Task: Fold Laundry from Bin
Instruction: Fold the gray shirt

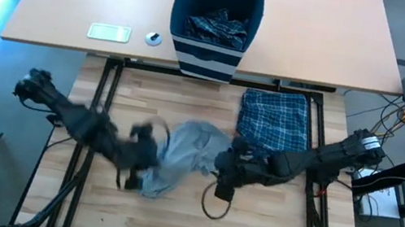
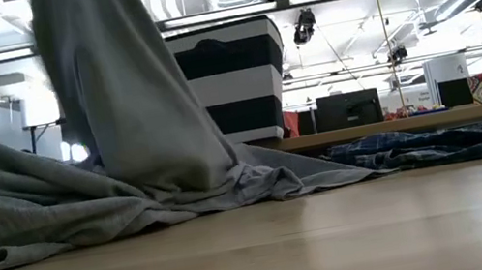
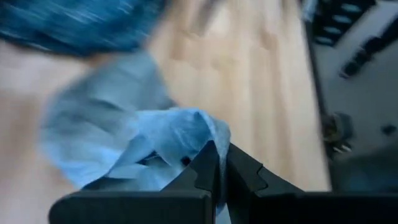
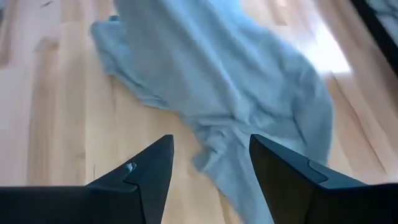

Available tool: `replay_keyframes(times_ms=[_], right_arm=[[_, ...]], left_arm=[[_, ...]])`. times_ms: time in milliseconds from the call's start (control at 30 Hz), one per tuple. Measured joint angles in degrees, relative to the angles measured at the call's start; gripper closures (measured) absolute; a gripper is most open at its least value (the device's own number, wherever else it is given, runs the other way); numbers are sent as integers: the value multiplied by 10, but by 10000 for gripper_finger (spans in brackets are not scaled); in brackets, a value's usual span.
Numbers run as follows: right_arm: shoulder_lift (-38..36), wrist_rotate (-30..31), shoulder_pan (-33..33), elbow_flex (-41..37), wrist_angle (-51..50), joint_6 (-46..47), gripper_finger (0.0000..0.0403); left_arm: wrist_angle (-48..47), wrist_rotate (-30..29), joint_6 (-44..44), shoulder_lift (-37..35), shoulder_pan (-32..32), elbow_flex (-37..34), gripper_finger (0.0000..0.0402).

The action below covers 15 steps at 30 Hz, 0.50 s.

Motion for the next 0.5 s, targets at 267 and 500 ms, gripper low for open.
replay_keyframes(times_ms=[267, 500], right_arm=[[80, -206, -135, -26, 140, -213, 194], [212, -298, -215, 54, 186, -332, 194]], left_arm=[[136, 59, -206, 81, -84, -130, 402], [204, 113, -319, 165, -128, -132, 402]])
